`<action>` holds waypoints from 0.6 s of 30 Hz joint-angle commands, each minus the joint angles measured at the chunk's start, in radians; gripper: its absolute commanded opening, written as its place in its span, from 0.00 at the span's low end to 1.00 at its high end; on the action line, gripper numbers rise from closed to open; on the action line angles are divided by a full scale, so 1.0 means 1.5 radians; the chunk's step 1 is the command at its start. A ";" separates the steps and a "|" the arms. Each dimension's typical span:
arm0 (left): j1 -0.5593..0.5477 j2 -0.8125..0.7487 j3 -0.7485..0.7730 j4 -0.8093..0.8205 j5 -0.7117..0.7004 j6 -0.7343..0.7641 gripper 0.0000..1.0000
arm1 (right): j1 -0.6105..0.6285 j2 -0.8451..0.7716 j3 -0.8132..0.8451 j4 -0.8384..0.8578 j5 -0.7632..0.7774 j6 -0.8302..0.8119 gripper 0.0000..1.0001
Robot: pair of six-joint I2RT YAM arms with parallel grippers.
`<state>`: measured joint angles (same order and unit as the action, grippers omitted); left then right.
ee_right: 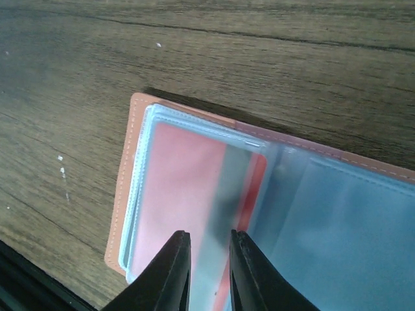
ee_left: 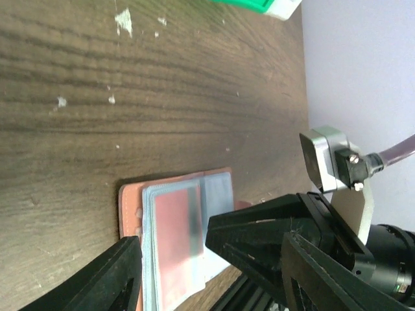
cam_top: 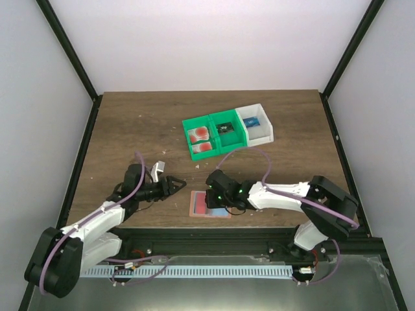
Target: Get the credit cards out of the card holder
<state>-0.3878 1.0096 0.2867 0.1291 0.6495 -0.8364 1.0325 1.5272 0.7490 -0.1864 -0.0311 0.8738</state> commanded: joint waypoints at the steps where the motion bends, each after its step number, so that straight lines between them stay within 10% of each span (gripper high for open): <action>1: -0.022 0.010 -0.026 0.081 0.015 -0.043 0.60 | 0.006 0.011 -0.004 -0.003 0.025 0.016 0.19; 18: -0.086 0.085 -0.083 0.208 -0.018 -0.089 0.42 | 0.007 0.030 -0.098 0.093 0.010 0.040 0.01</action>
<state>-0.4988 1.1313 0.1791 0.3676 0.6319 -0.9630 1.0348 1.5608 0.6666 -0.0711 -0.0143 0.9161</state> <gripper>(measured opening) 0.422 0.015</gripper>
